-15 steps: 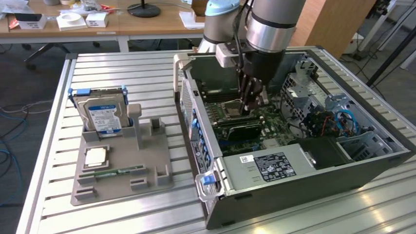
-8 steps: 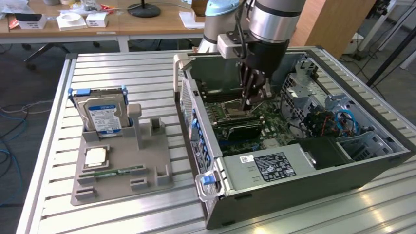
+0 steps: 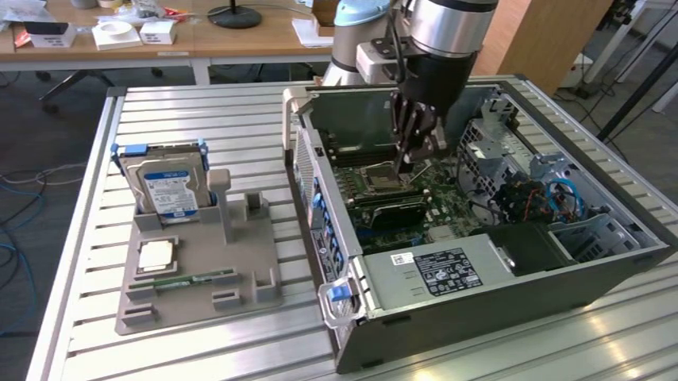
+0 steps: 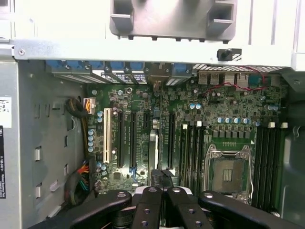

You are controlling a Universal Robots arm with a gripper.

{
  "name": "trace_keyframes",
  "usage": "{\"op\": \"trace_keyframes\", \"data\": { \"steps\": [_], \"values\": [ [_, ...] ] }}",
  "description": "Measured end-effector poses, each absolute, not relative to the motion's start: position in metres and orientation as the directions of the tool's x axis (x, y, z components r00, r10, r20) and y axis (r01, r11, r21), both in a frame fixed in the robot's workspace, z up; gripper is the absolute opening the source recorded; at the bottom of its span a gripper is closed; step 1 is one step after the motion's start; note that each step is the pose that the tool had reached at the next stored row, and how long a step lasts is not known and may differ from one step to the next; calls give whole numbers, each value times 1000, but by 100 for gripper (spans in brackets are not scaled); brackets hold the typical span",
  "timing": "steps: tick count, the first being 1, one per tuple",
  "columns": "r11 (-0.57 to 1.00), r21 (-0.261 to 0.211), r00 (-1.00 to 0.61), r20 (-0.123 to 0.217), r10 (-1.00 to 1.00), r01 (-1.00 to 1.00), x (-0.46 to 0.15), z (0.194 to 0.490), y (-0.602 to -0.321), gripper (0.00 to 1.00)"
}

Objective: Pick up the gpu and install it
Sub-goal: 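Press down on the gpu until it lock into place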

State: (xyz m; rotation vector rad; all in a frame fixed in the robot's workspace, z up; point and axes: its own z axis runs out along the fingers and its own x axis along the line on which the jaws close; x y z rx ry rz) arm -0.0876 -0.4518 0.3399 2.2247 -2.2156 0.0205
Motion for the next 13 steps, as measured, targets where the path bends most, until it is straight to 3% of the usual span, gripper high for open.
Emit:
{"op": "trace_keyframes", "data": {
  "steps": [13],
  "values": [
    [-4,-8,4,11,-1000,-1000,-88,350,-452,10]
  ]
}}
